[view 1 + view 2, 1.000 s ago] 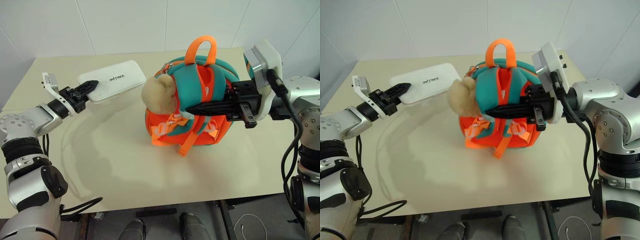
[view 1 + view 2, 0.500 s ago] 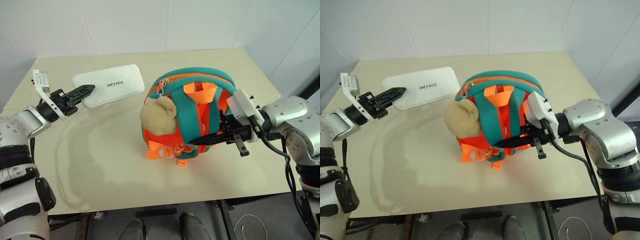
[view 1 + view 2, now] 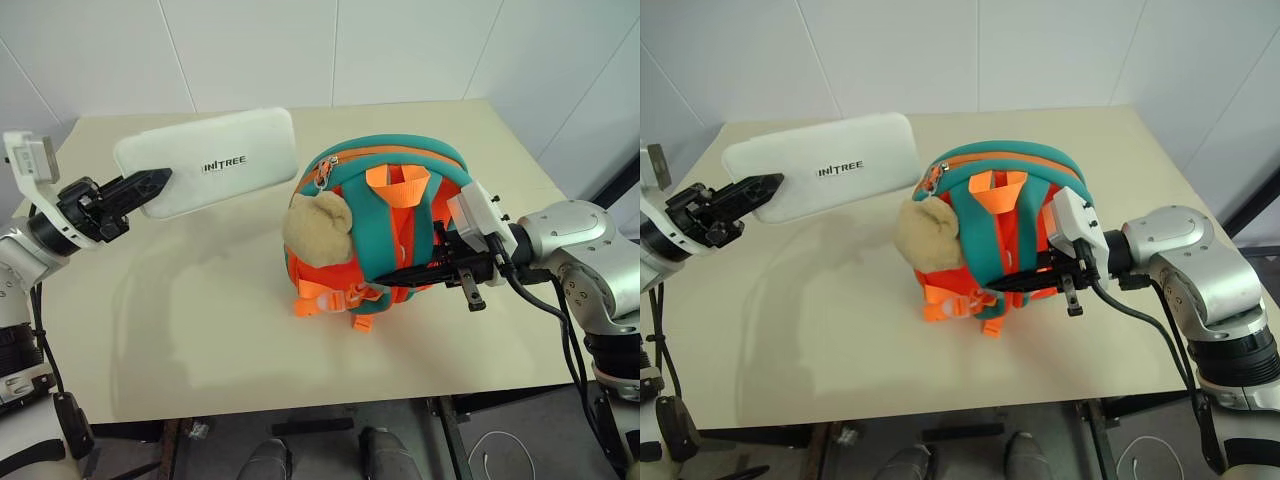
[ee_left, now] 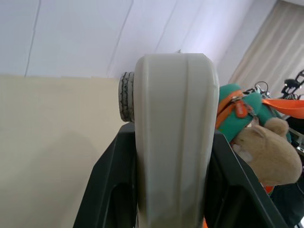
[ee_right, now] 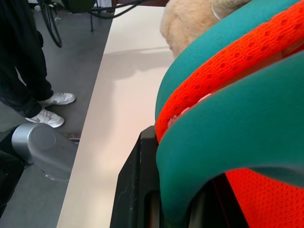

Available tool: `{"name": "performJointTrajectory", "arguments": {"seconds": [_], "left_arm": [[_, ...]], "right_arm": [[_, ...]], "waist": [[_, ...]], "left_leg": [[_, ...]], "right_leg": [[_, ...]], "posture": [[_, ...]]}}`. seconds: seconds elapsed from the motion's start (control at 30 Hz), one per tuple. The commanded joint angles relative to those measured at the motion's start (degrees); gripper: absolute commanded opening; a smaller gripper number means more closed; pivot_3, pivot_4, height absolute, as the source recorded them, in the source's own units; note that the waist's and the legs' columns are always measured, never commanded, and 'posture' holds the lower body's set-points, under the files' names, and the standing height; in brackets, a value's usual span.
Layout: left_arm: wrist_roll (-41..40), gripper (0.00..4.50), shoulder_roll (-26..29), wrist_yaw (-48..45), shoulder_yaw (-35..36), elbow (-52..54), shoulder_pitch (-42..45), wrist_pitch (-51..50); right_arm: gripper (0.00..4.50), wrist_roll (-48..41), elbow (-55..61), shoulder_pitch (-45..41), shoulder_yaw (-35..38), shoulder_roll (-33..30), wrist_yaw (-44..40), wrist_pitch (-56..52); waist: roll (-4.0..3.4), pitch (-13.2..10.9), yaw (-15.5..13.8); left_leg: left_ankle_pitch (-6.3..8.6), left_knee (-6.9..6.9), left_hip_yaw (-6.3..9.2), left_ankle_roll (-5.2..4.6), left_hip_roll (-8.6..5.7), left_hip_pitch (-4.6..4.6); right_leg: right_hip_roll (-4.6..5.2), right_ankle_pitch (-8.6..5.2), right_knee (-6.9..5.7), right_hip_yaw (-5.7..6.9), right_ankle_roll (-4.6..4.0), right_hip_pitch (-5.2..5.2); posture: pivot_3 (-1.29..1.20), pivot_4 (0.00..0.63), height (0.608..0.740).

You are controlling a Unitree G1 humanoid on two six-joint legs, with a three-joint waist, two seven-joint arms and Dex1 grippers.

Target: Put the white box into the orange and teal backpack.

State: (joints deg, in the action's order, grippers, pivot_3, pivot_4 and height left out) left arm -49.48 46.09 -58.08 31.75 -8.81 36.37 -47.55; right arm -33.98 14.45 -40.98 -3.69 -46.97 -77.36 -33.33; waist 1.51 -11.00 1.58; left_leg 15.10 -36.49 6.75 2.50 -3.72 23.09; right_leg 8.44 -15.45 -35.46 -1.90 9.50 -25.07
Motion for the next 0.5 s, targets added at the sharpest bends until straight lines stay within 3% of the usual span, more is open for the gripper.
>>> {"name": "performJointTrajectory", "arguments": {"seconds": [0.03, 0.5], "left_arm": [[-3.5, 1.27, 1.0, -1.2, 3.6, 5.1, -0.3, 2.5], [-1.7, 1.27, 6.3, -12.6, -1.6, 8.7, -6.0, 6.2]], "right_arm": [[0.0, -0.1, -0.3, -0.6, 1.2, 0.0, 0.5, 1.0], [0.0, 0.9, -2.7, -2.6, 0.6, 0.4, 0.0, 1.2]], "waist": [[0.0, 0.0, 0.0], [0.0, 0.0, 0.0]], "left_leg": [[0.0, 0.0, 0.0, 0.0, 0.0, 0.0], [0.04, -0.01, 0.0, -0.08, 0.02, -0.02]], "right_leg": [[0.0, 0.0, 0.01, 0.0, 0.0, 0.0], [-0.03, 0.0, -0.01, 0.0, -0.01, 0.02]], "posture": [[0.0, 0.15, 0.74], [0.0, 0.15, 0.74]]}}
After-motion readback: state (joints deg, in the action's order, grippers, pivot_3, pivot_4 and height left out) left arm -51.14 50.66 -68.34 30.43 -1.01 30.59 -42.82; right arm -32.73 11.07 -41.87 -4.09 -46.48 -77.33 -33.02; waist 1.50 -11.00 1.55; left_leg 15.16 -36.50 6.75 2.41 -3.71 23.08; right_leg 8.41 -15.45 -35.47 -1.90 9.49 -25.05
